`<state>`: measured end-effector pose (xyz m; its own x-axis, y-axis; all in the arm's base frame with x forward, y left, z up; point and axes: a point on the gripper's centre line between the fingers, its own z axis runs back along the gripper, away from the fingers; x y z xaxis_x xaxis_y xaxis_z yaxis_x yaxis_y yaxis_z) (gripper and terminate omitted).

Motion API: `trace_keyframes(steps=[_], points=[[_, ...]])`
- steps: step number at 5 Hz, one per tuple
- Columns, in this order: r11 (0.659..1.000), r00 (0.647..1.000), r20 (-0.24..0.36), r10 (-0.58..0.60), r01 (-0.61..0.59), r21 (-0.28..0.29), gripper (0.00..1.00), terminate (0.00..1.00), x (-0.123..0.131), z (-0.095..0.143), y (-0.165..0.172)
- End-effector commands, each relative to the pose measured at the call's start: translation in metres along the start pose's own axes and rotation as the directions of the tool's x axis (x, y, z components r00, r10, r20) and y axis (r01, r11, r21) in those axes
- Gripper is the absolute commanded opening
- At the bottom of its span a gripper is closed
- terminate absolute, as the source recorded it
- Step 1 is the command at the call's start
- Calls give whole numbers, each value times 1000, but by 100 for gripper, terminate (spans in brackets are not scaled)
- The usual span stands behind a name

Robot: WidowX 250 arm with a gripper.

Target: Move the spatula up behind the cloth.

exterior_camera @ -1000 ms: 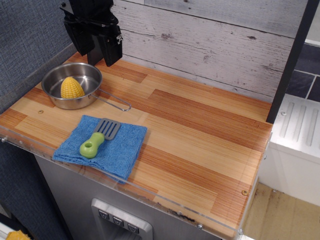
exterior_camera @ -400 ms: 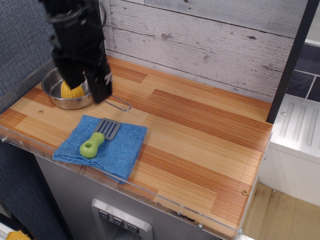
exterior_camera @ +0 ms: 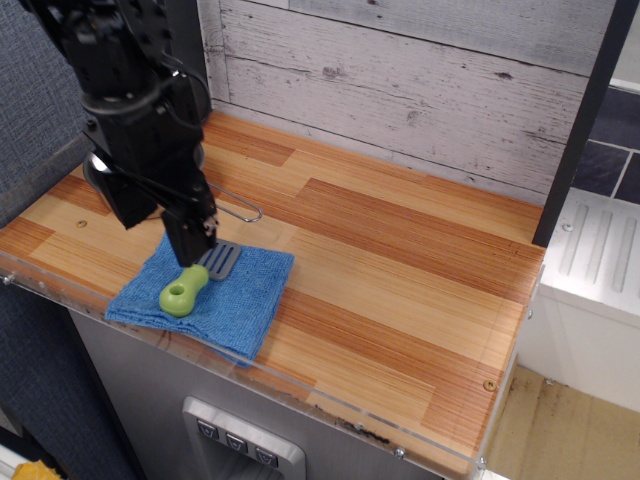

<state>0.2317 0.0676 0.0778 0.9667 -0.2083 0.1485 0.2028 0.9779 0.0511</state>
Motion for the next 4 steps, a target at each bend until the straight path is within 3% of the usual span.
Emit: trace_keyframes(steps=[1, 4], points=[[999, 999, -1, 34, -34, 10, 100, 0, 12, -14, -1], [998, 997, -61, 39, -37, 42, 100, 0, 12, -42, 1]])
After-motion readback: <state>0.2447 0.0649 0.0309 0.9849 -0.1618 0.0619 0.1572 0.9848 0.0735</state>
